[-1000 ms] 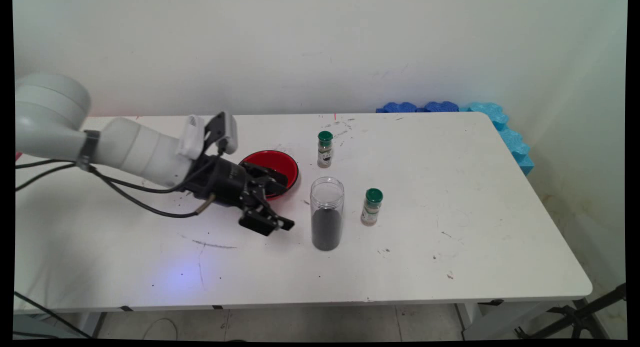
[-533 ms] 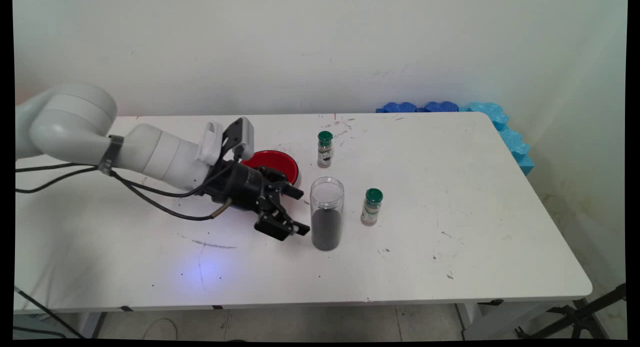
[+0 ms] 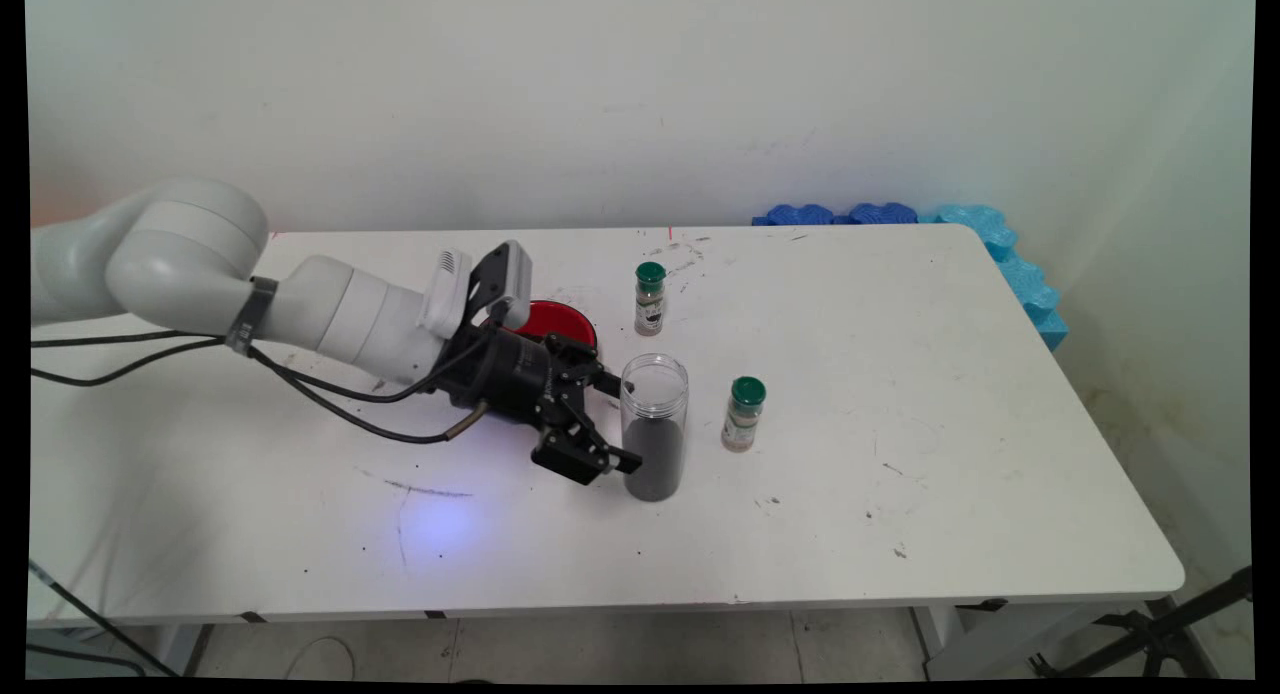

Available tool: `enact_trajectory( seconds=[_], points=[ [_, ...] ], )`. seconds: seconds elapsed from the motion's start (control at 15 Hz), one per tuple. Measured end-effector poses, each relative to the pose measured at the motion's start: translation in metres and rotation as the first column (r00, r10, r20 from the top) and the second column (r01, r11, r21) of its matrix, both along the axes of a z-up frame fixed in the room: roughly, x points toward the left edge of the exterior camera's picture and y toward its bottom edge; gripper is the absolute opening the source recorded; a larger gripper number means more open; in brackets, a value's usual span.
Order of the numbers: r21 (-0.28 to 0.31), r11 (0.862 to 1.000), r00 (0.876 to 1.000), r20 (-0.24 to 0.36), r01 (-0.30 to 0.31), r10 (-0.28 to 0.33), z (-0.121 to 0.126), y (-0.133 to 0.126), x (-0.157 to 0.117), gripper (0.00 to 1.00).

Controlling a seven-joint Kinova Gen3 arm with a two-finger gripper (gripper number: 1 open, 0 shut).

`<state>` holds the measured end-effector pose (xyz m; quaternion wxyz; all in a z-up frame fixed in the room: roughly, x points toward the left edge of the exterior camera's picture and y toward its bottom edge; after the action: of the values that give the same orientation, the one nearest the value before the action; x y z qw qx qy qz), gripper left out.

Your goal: Pick up the black seasoning powder from the table, then pour the black seasoning powder in the red bowl

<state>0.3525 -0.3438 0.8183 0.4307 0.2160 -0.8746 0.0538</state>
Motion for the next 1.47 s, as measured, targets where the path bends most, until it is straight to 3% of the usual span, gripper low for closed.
enact_trajectory(
  seconds=[0.8,0.87,1.47],
  points=[
    [-0.027,1.000,1.000,-0.023,0.005,-0.006,-0.007,-0.013,-0.009,1.00],
    [-0.028,1.000,1.000,-0.028,0.006,-0.006,-0.006,-0.013,-0.009,0.00],
    [-0.015,1.000,0.999,-0.043,0.027,-0.028,0.008,-0.010,-0.002,0.00]
  ],
)
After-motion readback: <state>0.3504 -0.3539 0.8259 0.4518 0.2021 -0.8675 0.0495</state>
